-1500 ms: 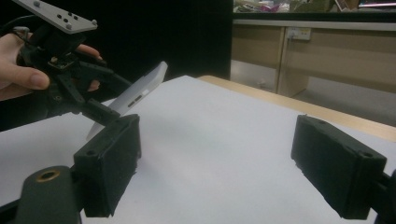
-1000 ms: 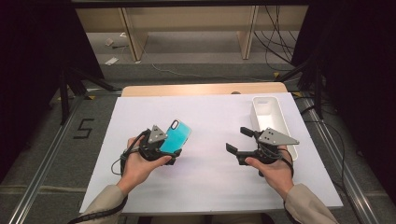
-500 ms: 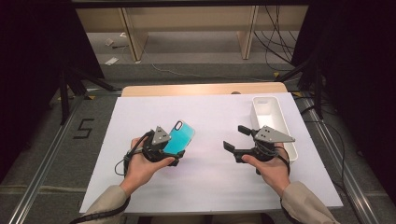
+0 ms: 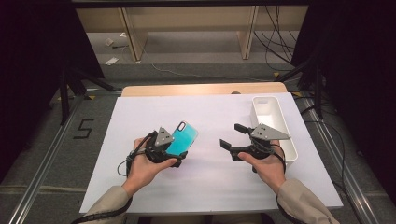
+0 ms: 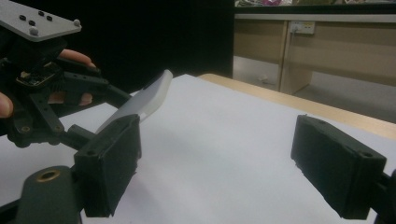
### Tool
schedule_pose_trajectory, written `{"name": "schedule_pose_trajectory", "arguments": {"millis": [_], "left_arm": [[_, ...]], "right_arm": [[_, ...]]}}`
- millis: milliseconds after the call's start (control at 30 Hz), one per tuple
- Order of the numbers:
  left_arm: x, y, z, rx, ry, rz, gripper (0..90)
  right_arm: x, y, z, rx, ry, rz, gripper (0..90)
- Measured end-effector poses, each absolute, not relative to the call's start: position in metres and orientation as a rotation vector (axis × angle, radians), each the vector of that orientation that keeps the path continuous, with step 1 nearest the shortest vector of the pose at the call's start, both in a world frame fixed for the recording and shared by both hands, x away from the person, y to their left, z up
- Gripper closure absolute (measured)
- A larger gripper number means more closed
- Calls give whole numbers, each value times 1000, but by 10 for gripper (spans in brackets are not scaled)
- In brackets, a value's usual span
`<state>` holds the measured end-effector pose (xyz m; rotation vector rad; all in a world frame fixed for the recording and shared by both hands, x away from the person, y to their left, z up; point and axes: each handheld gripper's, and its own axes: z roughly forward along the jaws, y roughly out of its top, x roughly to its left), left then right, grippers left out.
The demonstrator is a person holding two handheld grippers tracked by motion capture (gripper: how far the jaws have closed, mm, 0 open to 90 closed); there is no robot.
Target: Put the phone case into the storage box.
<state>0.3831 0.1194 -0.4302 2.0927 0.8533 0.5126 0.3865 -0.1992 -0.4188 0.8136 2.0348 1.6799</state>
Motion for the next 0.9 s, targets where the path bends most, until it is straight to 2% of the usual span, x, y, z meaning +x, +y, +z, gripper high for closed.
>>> {"name": "schedule_pose_trajectory", "arguments": {"millis": [900], "left_arm": [[380, 100, -432, 2107, 799, 509, 169]], "right_arm": [[397, -184, -419, 816, 2040, 1700, 168]]}}
